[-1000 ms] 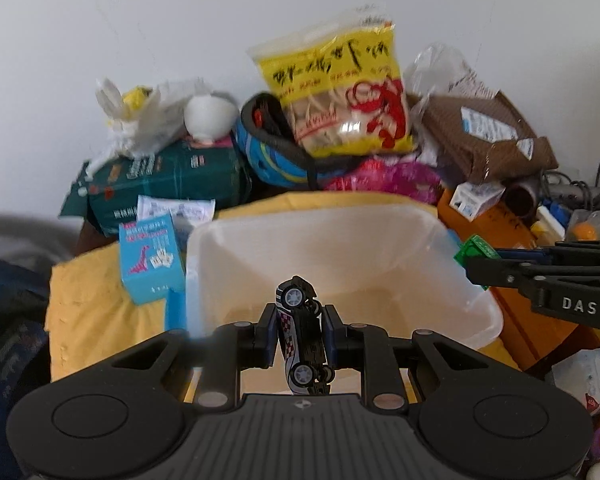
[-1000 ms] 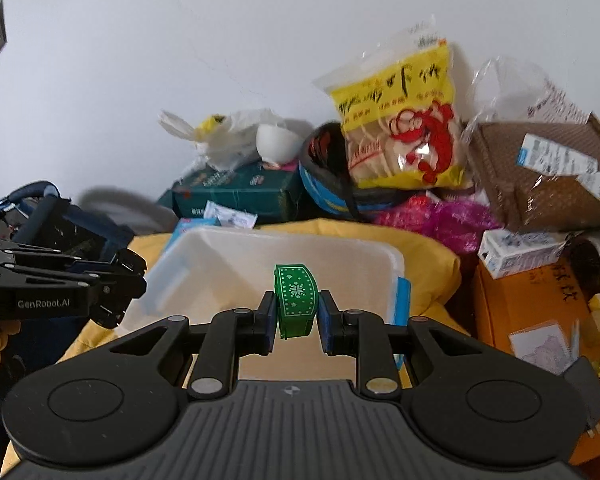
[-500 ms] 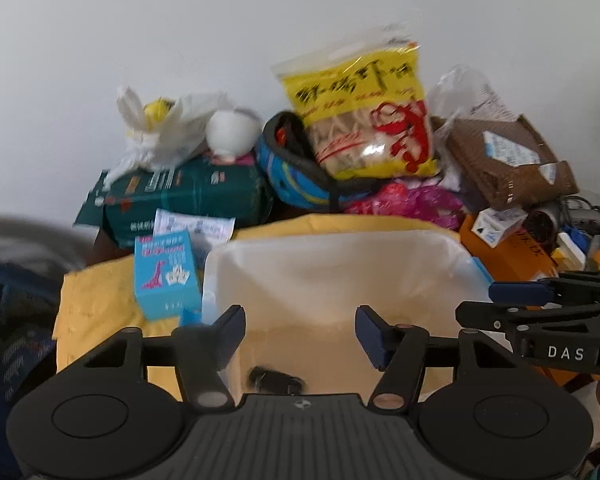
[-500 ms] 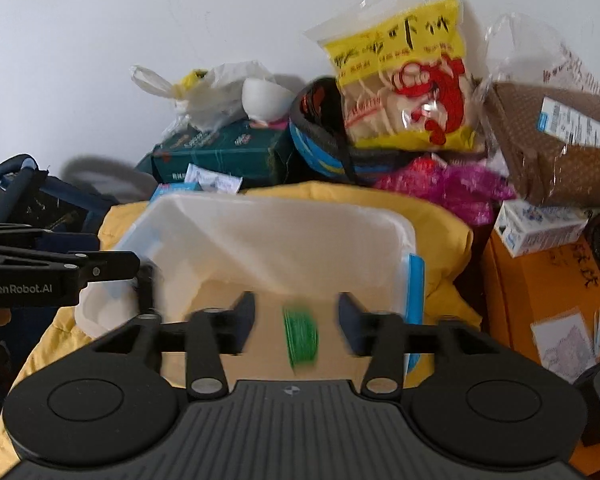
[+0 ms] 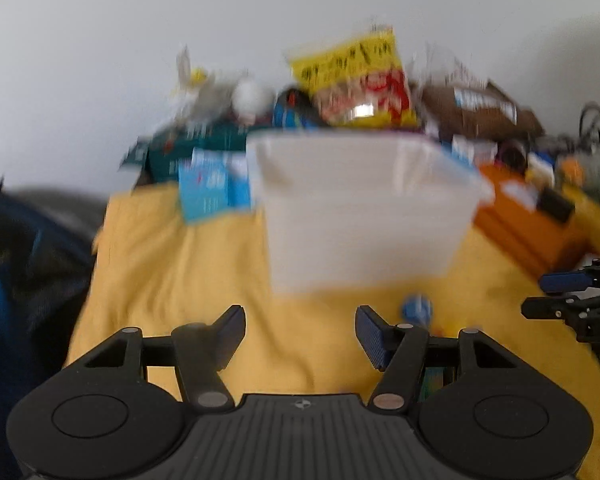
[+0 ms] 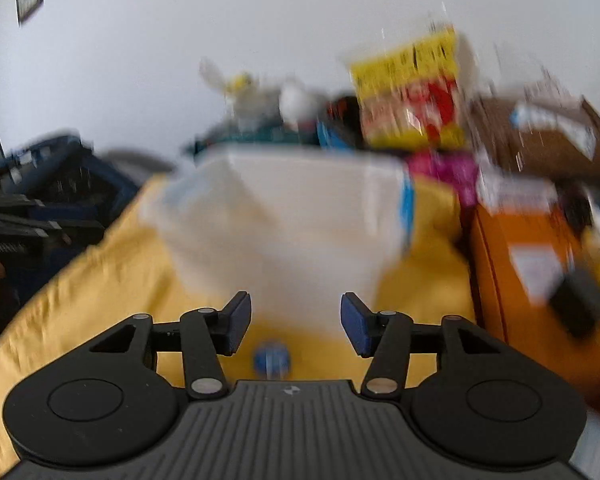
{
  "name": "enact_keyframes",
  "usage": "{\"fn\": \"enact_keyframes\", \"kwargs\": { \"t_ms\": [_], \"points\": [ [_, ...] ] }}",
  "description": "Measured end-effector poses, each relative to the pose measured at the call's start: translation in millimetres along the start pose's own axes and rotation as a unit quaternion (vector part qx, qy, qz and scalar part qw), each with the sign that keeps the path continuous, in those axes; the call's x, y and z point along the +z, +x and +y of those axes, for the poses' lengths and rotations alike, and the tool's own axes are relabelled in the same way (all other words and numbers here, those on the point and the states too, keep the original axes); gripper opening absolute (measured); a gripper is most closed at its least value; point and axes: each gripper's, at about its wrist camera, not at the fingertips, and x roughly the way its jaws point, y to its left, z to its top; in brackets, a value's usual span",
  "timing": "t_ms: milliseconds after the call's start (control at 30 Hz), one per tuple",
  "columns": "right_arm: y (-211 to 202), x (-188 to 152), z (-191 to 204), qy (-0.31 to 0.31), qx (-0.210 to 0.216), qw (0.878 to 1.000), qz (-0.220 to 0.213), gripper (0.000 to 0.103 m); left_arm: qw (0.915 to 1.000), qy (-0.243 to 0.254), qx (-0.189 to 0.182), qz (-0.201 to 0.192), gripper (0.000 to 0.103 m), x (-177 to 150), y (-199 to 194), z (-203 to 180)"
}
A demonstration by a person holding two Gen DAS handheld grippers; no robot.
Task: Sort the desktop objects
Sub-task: 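Move both tools back from the bin to the toy pile, then grasp the yellow Lego brick with the left tool while the right tool grasps the green frog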
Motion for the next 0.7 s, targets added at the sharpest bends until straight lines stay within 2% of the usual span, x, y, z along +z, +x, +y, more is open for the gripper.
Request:
{"fn": "enact_keyframes", "kwargs": {
  "t_ms": [67, 167, 367, 533, 633, 700],
  "points": [
    [-1, -31, 9, -0.01, -0.007, 1.0, 0.023, 0.053, 0.9998, 0.003, 0.006, 0.02, 0.065, -23, 1, -3],
    [-2, -58, 15, -0.005, -0.008, 0.999, 0.043, 0.052, 0.9988, 0.008, -0.008, 0.048, 0.065, -48, 5, -10],
    [8, -79, 18, 0.003, -0.012, 0.997, 0.075, 0.052, 0.9968, 0.012, -0.014, 0.078, 0.064, -69, 23, -21],
    [14, -90, 13, 0.033, -0.02, 0.995, 0.089, 0.05, 0.9961, 0.014, -0.011, 0.086, 0.063, -74, 33, -26],
    [17, -94, 12, 0.033, -0.02, 0.994, 0.101, 0.049, 0.9954, 0.012, -0.012, 0.094, 0.054, -77, 37, -26],
    [21, -96, 9, 0.041, -0.018, 0.993, 0.108, 0.047, 0.9954, 0.011, -0.018, 0.093, 0.041, -77, 38, -25]
  ]
}}
